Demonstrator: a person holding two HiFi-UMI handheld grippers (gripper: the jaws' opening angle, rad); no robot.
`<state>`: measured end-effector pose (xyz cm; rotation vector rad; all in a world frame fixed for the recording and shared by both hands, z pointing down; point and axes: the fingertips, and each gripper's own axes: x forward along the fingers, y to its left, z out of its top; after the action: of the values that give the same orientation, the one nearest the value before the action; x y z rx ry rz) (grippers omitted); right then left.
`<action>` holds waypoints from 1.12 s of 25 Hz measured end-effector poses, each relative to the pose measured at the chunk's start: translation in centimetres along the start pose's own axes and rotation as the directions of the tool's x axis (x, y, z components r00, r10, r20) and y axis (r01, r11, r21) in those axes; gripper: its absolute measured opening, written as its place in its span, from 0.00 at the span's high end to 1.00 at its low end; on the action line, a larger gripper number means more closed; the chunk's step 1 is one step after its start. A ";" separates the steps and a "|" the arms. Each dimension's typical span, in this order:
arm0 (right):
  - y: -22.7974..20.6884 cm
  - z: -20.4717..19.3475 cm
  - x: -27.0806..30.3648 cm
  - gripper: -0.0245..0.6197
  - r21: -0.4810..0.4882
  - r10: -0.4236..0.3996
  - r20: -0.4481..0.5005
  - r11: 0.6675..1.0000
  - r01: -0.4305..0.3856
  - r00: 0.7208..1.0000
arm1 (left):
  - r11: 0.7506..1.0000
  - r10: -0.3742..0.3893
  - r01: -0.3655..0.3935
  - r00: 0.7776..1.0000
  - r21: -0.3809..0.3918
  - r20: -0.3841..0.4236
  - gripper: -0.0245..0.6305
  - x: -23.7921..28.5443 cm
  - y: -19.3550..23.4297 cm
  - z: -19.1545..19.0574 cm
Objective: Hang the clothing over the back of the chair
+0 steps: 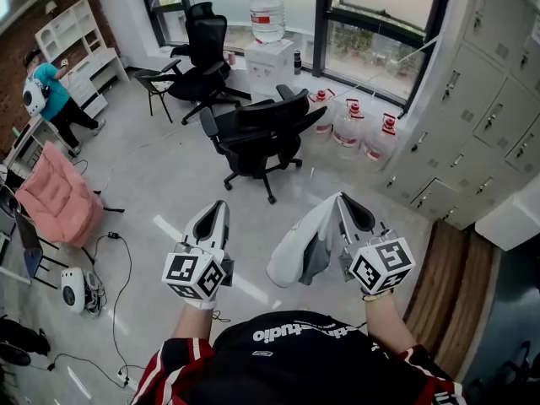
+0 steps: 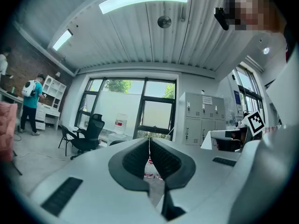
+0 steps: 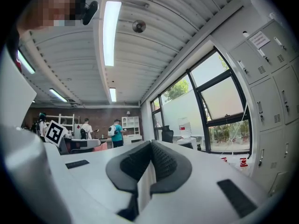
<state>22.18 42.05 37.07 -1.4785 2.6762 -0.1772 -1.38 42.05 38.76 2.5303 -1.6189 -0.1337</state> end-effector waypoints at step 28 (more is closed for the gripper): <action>-7.7 -1.6 2.3 0.94 0.035 0.135 -0.021 0.990 -0.134 0.991 | 0.991 0.127 -0.127 0.992 0.051 0.009 0.92 5.1 -3.2 -1.4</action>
<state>27.23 36.11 39.70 -1.2885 2.7649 -0.2297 3.82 38.82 39.63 2.4559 -1.8023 -0.0873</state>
